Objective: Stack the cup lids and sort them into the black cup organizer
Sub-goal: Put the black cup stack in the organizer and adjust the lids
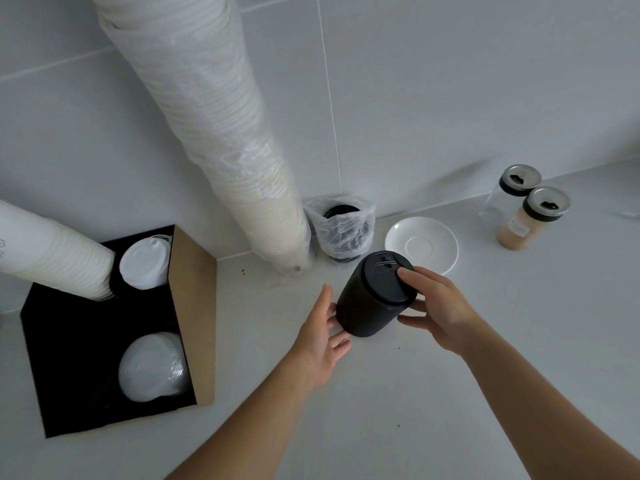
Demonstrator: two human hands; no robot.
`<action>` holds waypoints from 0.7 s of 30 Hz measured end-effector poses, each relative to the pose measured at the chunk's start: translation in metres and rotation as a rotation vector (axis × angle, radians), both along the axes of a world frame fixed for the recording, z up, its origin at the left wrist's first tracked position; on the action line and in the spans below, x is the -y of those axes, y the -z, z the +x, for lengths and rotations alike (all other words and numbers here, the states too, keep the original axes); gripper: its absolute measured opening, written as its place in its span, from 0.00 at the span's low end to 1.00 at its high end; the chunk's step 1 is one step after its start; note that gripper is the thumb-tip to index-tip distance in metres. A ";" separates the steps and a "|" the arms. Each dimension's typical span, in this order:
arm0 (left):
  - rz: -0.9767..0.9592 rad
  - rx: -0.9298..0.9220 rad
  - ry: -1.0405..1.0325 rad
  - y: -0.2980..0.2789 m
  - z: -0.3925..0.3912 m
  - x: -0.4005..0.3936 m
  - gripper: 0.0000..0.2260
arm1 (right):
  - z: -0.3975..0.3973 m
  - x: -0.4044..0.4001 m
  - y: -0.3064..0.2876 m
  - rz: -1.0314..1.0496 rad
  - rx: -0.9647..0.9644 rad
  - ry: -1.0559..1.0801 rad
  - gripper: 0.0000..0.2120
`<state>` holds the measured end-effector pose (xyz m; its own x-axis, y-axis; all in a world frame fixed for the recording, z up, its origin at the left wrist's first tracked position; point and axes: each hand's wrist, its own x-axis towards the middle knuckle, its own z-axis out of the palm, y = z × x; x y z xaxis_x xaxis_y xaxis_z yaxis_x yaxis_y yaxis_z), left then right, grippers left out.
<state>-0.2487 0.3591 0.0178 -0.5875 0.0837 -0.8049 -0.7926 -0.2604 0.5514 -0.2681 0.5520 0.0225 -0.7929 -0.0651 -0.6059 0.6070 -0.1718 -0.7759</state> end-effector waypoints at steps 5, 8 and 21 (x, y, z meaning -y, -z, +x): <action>0.030 -0.024 -0.053 -0.004 0.010 -0.001 0.25 | 0.008 0.012 -0.010 0.012 -0.020 0.030 0.10; 0.036 -0.024 -0.105 -0.004 0.018 0.005 0.20 | 0.014 0.017 -0.015 0.009 -0.025 0.027 0.10; 0.090 -0.213 -0.220 -0.036 0.079 0.068 0.30 | 0.065 0.077 -0.084 0.081 -0.194 -0.122 0.11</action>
<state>-0.1694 0.2911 0.0540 -0.7541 0.0011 -0.6567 -0.5807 -0.4681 0.6661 -0.2033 0.4745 0.1061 -0.8844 -0.1251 -0.4497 0.4573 -0.0391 -0.8884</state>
